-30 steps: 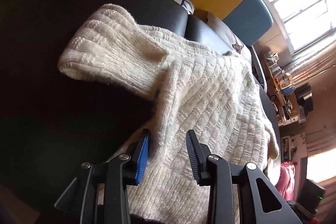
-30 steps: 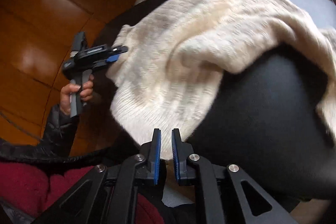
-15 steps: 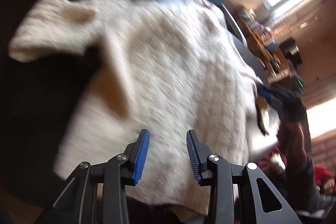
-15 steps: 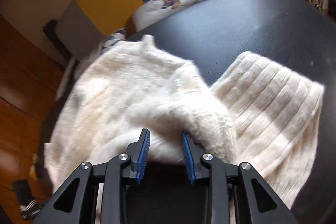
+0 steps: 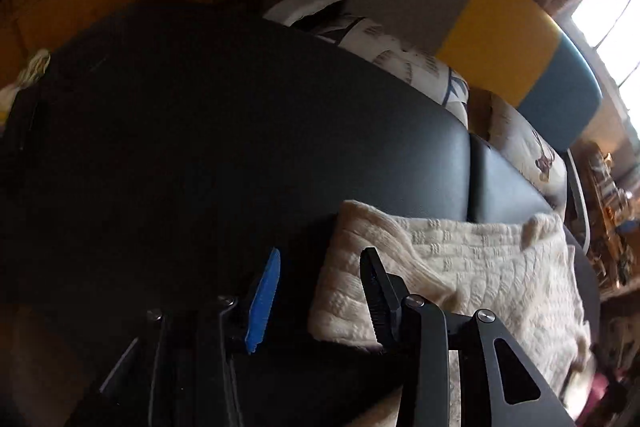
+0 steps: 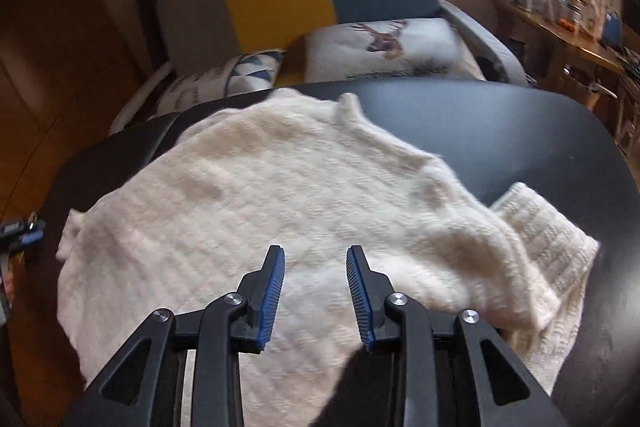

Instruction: Fold clothes

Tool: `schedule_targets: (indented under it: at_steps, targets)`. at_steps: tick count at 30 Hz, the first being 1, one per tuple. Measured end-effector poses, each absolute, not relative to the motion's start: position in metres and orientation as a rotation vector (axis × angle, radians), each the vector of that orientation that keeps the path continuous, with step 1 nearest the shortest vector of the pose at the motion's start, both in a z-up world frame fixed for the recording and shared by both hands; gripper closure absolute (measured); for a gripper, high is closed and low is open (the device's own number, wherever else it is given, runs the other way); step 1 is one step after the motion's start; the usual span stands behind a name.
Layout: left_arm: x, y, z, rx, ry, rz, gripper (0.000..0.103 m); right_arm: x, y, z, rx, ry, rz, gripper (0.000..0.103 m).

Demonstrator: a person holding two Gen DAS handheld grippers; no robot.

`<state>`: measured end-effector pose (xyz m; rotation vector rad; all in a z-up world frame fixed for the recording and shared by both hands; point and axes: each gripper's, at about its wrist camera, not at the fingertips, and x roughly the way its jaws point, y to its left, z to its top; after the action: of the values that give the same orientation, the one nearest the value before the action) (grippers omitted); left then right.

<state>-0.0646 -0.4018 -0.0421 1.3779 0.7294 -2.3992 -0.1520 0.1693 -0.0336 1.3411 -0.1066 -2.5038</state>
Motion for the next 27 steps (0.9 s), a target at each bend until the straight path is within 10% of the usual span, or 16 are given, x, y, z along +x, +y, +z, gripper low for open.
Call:
schedule_targets:
  at_steps: [12,16,27]
  targets:
    - [-0.098,-0.347,-0.1,1.638,0.406,-2.416,0.037,-0.145,0.051,-0.075,1.393,-0.108,-2.196,0.07]
    - [-0.096,-0.355,-0.09,1.544,0.603,-2.483,0.087,-0.147,0.026,-0.066,1.36,-0.029,-2.18,0.069]
    - [-0.068,-0.462,-0.032,1.132,0.868,-2.435,0.094,-0.158,-0.052,-0.103,1.395,0.242,-2.101,0.066]
